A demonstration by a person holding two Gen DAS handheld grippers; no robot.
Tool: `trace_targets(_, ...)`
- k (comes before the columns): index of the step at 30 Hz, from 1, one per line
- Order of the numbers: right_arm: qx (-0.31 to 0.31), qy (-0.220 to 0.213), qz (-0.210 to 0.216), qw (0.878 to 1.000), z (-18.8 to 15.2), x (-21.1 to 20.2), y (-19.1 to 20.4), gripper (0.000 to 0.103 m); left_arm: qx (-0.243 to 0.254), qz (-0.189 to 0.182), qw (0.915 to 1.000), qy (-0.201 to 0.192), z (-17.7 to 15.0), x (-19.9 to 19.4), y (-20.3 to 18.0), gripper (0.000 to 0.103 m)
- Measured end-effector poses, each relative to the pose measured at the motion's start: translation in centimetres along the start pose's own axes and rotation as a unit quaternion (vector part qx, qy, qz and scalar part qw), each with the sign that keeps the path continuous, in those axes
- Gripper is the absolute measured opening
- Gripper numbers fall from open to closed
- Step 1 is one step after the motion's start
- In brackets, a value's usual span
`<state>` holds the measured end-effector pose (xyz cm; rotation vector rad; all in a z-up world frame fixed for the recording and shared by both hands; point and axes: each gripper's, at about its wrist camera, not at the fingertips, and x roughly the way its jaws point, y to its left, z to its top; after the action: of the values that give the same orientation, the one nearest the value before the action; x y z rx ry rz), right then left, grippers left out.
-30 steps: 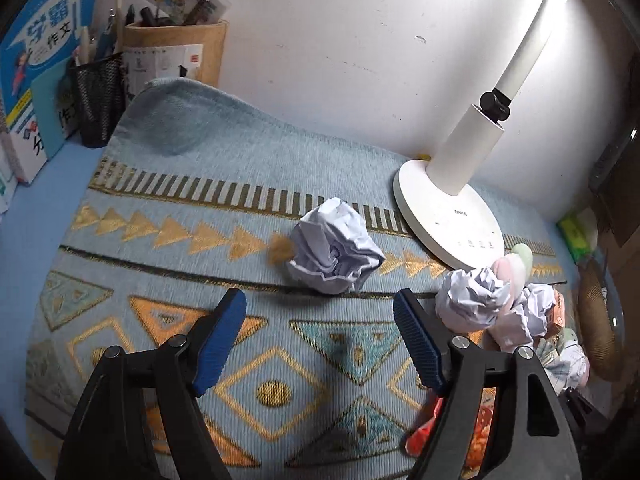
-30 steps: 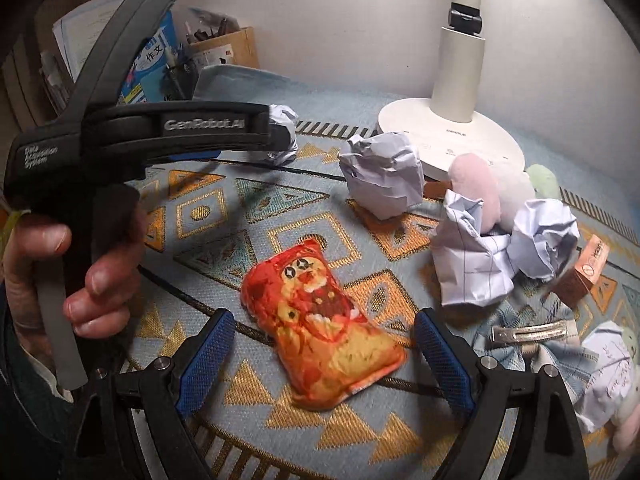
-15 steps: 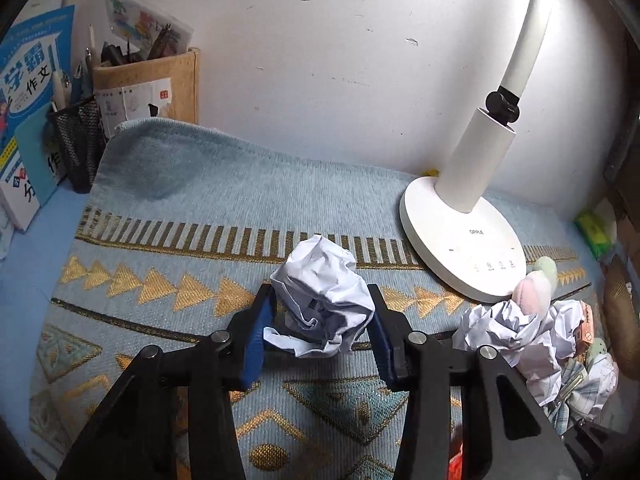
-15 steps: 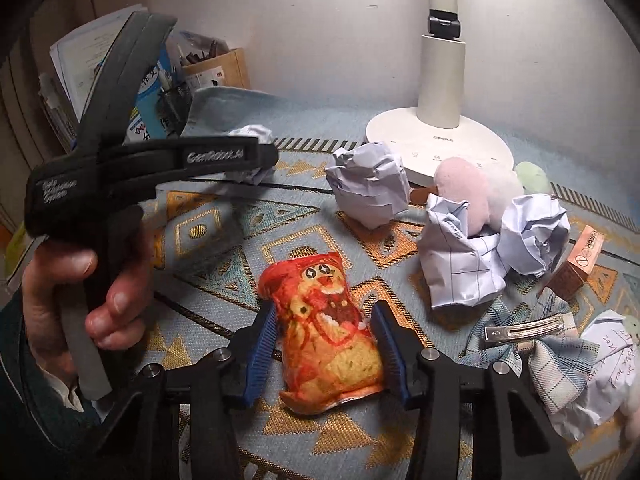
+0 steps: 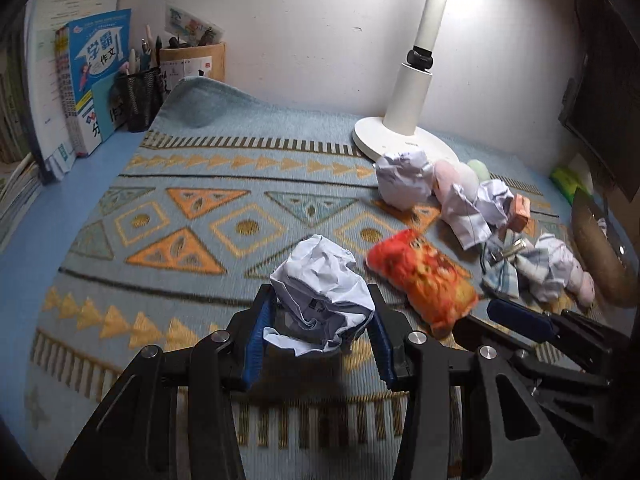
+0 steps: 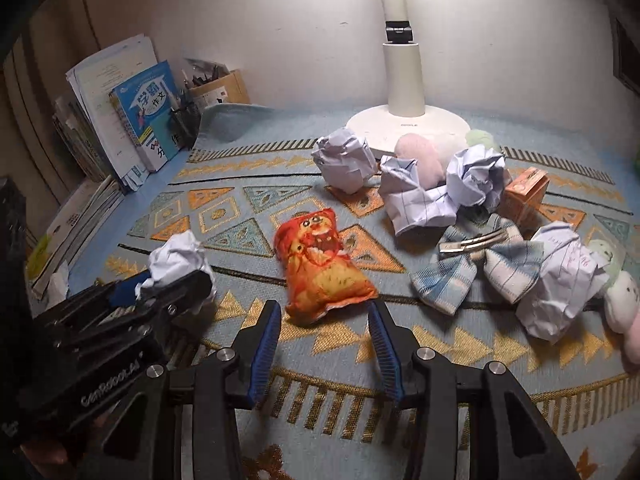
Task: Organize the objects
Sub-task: 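Grasp the orange snack bag with the right tool while the left tool grasps a paper ball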
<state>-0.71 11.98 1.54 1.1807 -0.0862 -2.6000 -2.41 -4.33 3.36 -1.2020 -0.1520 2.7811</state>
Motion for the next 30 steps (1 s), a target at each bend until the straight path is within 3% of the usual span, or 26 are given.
trace_targets(1,-0.010,-0.004,-0.005,1.000,0.5,0.2,0.1,0.081,-0.002,0.002,1.0000,-0.005,-0.5,-0.3,-0.1,0.041)
trace_targets(3,-0.024,-0.007,-0.013,1.000,1.3,0.8,0.0,0.090,-0.005,0.006,0.9999,-0.015,-1.3,-1.0,0.1,0.041)
trace_targets(6,-0.037,0.005,-0.006,0.999,2.4,2.1,0.2,0.084,-0.018,0.016,0.9996,-0.016,-1.9,-1.4,0.8,0.041)
trace_targets(7,-0.039,0.015,-0.010,0.999,2.7,2.8,0.4,0.073,-0.020,0.014,0.9995,-0.019,-2.1,-1.6,1.0,0.041)
trace_targets(10,-0.057,0.051,-0.023,0.997,2.5,5.1,1.4,0.058,-0.019,0.013,0.9995,-0.022,-2.2,-1.6,1.0,0.041)
trace_targets(13,-0.091,0.049,-0.060,0.993,2.3,5.2,2.6,0.041,-0.014,0.008,0.9996,-0.025,-2.3,-1.7,0.9,0.041)
trace_targets(24,-0.045,0.057,-0.057,0.996,-2.8,-0.2,1.1,0.039,-0.023,-0.007,0.9994,-0.027,-2.3,-1.8,1.2,0.041)
trace_targets(28,-0.049,0.054,-0.047,0.996,-3.0,-0.2,1.4,0.055,-0.020,-0.005,0.9994,-0.029,-2.3,-1.8,1.0,0.042)
trace_targets(30,-0.065,0.058,-0.059,0.994,-3.1,0.1,1.9,0.055,-0.022,-0.004,0.9992,-0.033,-2.3,-2.0,1.1,0.042)
